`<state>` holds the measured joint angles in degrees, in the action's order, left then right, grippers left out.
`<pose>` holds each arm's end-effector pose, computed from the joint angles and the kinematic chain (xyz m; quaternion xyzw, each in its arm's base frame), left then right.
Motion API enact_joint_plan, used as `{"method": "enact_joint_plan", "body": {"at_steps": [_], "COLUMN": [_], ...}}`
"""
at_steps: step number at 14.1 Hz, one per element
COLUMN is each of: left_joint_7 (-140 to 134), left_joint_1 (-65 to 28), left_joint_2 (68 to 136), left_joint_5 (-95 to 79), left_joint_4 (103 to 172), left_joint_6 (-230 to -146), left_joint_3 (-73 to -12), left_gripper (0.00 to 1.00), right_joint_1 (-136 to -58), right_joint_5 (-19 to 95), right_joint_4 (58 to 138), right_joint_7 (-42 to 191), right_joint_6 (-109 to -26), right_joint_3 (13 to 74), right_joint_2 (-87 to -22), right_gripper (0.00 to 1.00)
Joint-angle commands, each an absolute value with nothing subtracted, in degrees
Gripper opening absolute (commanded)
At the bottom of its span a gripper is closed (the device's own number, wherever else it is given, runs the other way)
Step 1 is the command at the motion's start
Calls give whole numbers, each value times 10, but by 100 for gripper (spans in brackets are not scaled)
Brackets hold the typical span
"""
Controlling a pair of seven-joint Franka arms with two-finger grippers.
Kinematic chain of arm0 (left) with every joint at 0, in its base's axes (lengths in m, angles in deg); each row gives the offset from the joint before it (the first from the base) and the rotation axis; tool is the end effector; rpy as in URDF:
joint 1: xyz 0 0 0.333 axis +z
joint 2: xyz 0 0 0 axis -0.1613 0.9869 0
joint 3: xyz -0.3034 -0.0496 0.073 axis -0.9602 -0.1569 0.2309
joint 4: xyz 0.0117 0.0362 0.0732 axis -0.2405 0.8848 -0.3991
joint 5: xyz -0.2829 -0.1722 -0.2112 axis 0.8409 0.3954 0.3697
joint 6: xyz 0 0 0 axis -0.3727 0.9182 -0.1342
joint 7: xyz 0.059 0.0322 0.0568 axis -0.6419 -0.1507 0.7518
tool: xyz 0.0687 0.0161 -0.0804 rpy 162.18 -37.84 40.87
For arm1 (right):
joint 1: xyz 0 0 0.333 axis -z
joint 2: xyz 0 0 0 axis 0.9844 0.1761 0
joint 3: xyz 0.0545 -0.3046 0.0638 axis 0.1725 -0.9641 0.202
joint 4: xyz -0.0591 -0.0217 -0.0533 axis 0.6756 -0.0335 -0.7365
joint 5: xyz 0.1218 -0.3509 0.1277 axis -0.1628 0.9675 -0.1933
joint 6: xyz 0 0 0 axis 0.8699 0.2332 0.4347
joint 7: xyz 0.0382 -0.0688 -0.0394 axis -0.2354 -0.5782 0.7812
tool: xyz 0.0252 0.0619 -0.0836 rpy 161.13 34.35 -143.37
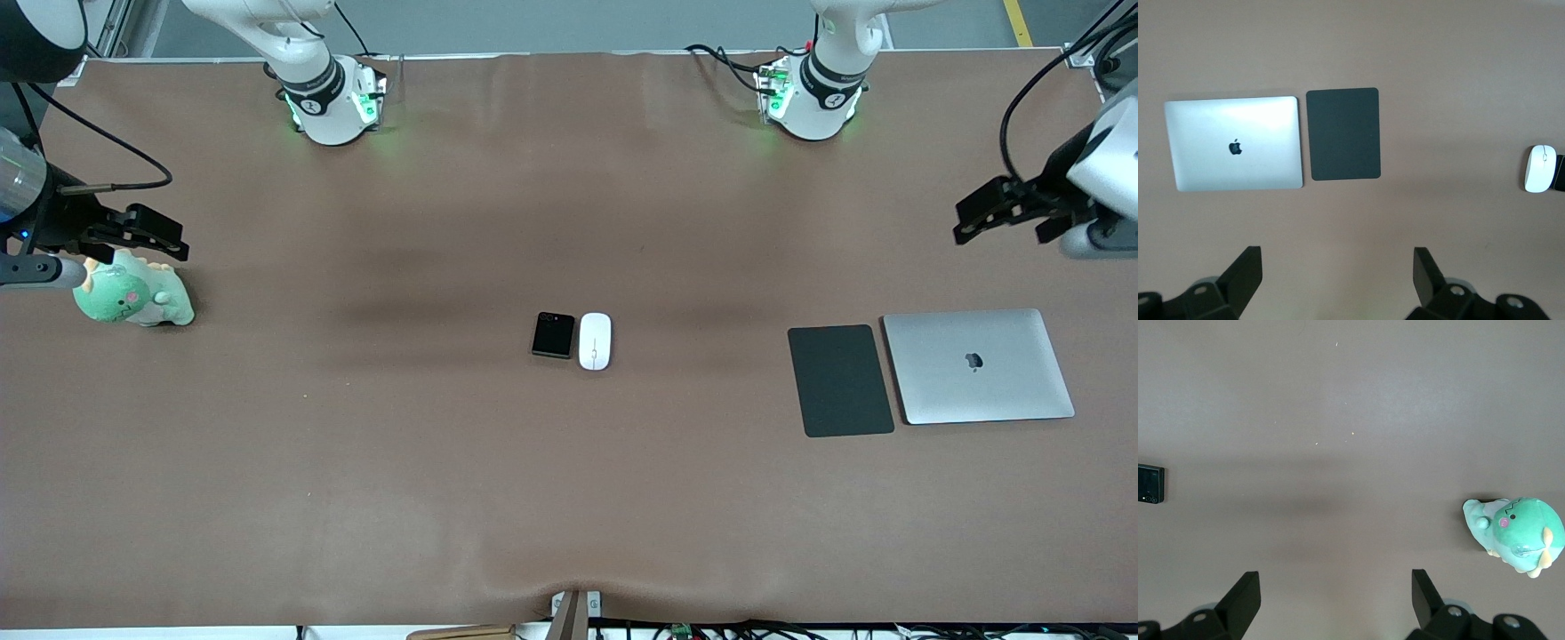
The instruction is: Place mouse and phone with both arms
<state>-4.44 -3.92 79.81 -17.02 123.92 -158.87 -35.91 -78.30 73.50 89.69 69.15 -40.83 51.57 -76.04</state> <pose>0.5644 -0.0595 0.6270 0.9999 -0.0087 -0.0096 0.0056 0.5625 0.0146 0.5961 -0.9992 -0.0080 0.0365 0.0132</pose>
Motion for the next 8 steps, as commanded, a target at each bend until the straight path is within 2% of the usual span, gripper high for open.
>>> {"method": "enact_joint_plan", "body": {"at_steps": [1,5,8], "left_joint_7": [-41,-8,5], "left_joint_1": [-75,-109,-154], "left_joint_2": [839,873,887], "left_joint_5": [-164,-159,-159], "left_joint_4": [1210,1219,1268], "left_joint_6": [-1583,-1608,-1676], "left_joint_3": [-362,-366,-366], "left_gripper": [100,100,100], "right_joint_1": [-778,-781,-784], "right_joint_5": [727,727,727], "right_joint_4": [886,886,887], "right_joint_7": [697,696,695], "right_joint_6": [-401,-402,-403], "right_joint_3": [517,517,517], "right_joint_2": [-754,-749,-745], "right_gripper": [100,100,100]}}
